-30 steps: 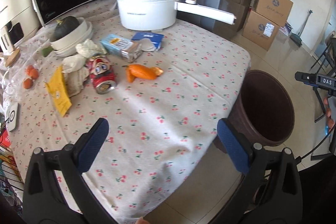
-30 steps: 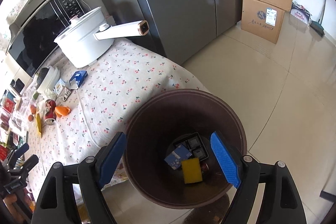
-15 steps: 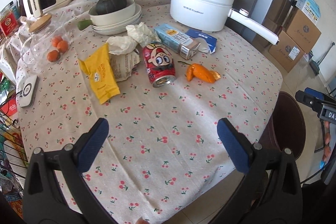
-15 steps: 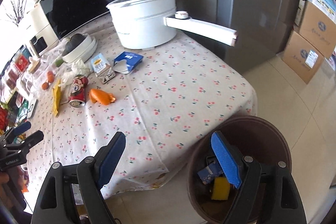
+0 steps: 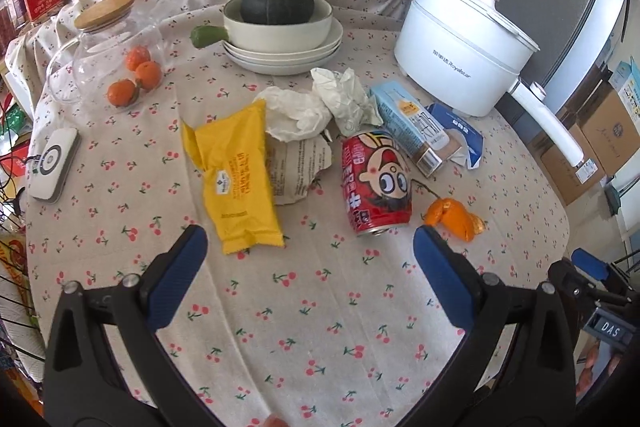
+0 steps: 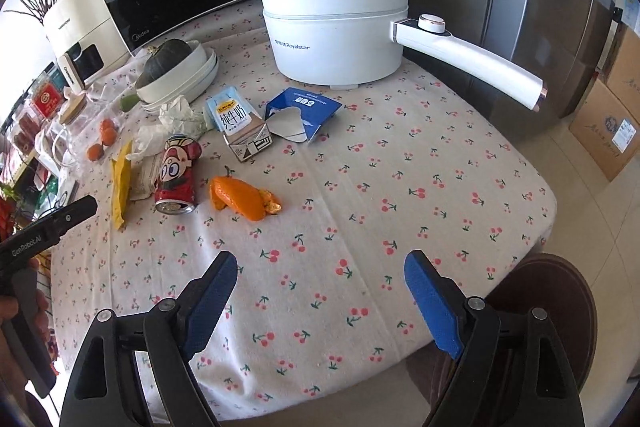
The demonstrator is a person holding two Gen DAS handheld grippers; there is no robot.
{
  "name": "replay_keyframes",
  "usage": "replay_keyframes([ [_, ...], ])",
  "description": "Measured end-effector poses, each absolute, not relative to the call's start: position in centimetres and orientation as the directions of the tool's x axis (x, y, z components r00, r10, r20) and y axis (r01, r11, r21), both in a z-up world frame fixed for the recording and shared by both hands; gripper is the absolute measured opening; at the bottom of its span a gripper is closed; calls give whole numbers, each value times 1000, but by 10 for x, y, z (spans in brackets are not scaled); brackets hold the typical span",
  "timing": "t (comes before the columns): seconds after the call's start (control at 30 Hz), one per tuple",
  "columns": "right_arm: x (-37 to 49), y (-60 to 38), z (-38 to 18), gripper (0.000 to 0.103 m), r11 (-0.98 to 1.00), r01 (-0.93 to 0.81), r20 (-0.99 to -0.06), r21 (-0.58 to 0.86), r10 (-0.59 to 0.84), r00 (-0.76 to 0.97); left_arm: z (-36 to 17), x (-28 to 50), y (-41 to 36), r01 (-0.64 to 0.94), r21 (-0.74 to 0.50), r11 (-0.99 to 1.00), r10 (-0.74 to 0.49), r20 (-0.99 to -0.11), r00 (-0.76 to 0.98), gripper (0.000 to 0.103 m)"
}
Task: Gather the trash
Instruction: 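Grasp the red cartoon-printed can with the left tool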
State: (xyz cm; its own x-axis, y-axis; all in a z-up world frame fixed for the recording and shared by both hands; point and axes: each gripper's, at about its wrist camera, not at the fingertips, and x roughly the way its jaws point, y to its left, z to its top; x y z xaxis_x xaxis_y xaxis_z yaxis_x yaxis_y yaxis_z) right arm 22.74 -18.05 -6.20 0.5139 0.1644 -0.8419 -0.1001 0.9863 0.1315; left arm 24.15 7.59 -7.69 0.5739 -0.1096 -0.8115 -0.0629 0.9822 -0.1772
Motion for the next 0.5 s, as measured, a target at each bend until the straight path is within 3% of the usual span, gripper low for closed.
replay_keyframes([
  [0.07,234,-177,-65,87,987,-80,-844,138,159,512,-83,251,66,-49,-205,977,-140,-806,575,102],
  [0.23,242,-175,-69,87,988,-25,-846,153,144,513,-101,273,40,-17,-185,983,-143,-809,570,84],
  [0.37,241,-182,-77,87,985,14,-852,171,141,504,-121,291,34,-26,-236,971,-183,-812,554,81],
  [0.5,238,-190,-85,87,976,41,-862,213,169,478,-135,303,32,-30,-277,960,-217,-810,545,69],
])
